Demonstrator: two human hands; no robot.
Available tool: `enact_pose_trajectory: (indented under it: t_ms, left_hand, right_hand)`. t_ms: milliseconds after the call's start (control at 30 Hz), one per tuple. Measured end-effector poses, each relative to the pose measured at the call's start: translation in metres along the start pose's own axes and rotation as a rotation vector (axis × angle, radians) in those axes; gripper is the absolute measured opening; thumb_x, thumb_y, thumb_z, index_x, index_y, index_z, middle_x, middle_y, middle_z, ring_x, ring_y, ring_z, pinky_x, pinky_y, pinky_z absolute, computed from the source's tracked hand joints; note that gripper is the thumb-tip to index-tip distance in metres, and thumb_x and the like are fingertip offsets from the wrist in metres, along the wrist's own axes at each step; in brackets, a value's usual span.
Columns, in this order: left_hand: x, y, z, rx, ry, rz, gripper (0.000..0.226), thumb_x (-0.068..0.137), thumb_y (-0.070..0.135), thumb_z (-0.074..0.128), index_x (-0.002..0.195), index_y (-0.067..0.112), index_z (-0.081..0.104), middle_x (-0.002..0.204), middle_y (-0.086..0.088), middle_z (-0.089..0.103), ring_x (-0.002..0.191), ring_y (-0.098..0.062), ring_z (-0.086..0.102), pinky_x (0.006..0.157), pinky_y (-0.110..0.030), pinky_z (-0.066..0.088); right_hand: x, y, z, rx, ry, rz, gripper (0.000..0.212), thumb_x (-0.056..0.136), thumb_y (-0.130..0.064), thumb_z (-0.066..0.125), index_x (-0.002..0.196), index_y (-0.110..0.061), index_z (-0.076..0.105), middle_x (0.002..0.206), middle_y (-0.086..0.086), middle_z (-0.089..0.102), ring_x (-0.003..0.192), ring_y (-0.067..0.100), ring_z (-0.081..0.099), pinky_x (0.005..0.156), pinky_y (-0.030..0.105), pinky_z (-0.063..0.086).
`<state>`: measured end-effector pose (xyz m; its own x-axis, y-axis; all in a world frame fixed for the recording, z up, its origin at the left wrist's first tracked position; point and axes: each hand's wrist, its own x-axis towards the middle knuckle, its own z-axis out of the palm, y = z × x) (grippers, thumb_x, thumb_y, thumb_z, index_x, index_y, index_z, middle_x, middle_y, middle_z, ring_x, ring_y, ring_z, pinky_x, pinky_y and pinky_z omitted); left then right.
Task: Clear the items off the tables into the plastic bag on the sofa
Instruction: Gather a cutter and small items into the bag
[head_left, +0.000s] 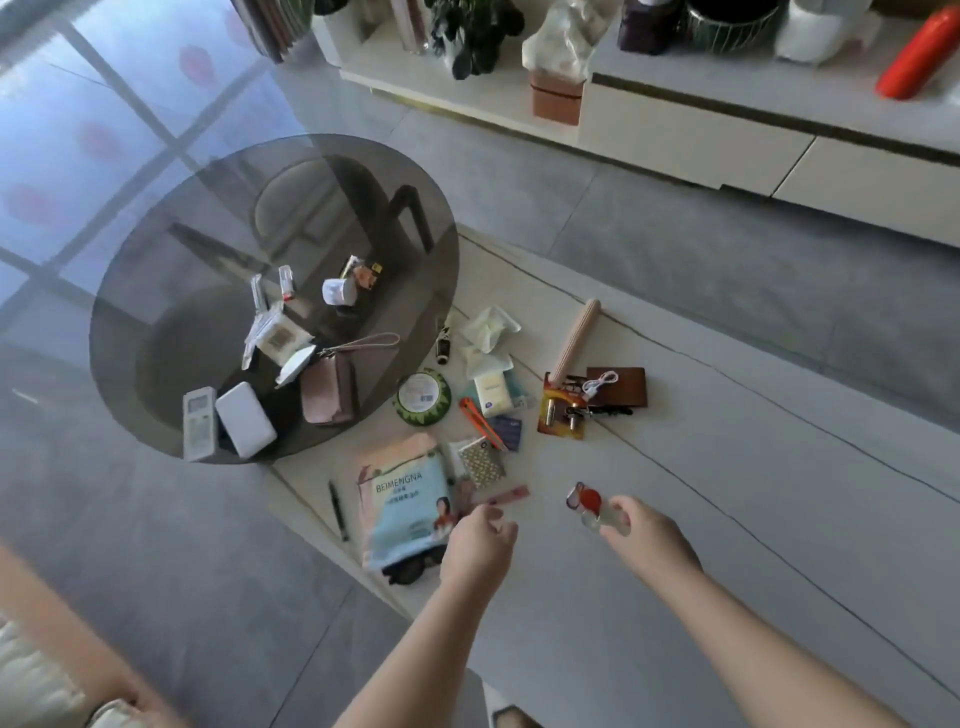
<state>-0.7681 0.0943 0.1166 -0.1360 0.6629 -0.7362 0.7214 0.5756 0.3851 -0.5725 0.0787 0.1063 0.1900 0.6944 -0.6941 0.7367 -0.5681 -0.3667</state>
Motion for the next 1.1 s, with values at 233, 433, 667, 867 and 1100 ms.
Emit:
enact_pose_trajectory:
  t_ms: [233, 433, 667, 867, 1100]
  left_hand:
    - [0.113, -0.015, 0.025, -0.029, 0.127, -0.104, 0.043, 0.091, 0.03, 0.055, 0.125, 0.006, 0.047, 0.126, -0.014, 0.055, 0.117, -0.032, 0.052, 0.091, -0.037, 0.045]
    - [0.171, -0.017, 0.041, -0.108, 0.212, -0.17, 0.05, 0.09, 0.031, 0.059, 0.127, 0.004, 0.041, 0.129, -0.015, 0.048, 0.119, -0.033, 0.049, 0.092, -0.04, 0.041]
    - [0.189, -0.019, 0.048, -0.07, 0.267, -0.237, 0.058, 0.085, 0.043, 0.064, 0.122, 0.008, 0.037, 0.128, -0.011, 0.05, 0.116, -0.034, 0.053, 0.084, -0.042, 0.044]
    - [0.19, -0.017, 0.043, -0.157, 0.205, -0.209, 0.051, 0.08, 0.046, 0.068, 0.11, 0.007, 0.054, 0.112, -0.013, 0.059, 0.102, -0.032, 0.059, 0.083, -0.036, 0.048]
    - [0.176, 0.003, 0.036, -0.294, 0.194, -0.083, 0.037, 0.085, 0.047, 0.063, 0.093, 0.012, 0.058, 0.094, -0.005, 0.063, 0.091, -0.024, 0.062, 0.071, -0.029, 0.043]
  right_hand:
    - [0.084, 0.01, 0.065, -0.017, 0.037, 0.045, 0.038, 0.088, -0.031, 0.06, 0.125, -0.025, 0.05, 0.115, 0.007, 0.053, 0.109, 0.027, 0.052, 0.084, 0.033, 0.046]
    - [0.129, 0.008, 0.104, -0.127, 0.206, 0.16, 0.05, 0.088, -0.037, 0.061, 0.133, -0.026, 0.042, 0.125, 0.007, 0.045, 0.116, 0.028, 0.044, 0.074, 0.034, 0.047]
    - [0.145, 0.007, 0.123, -0.163, 0.283, 0.129, 0.032, 0.085, -0.031, 0.064, 0.112, -0.02, 0.05, 0.116, 0.007, 0.047, 0.111, 0.026, 0.044, 0.067, 0.031, 0.045]
    - [0.15, 0.013, 0.11, 0.021, 0.141, 0.139, 0.035, 0.083, -0.021, 0.063, 0.115, -0.014, 0.051, 0.115, 0.011, 0.047, 0.103, 0.03, 0.053, 0.075, 0.03, 0.043]
    - [0.168, 0.003, 0.052, 0.087, 0.194, 0.015, 0.017, 0.092, -0.016, 0.049, 0.106, -0.007, 0.053, 0.111, 0.014, 0.05, 0.083, 0.022, 0.044, 0.069, 0.026, 0.035]
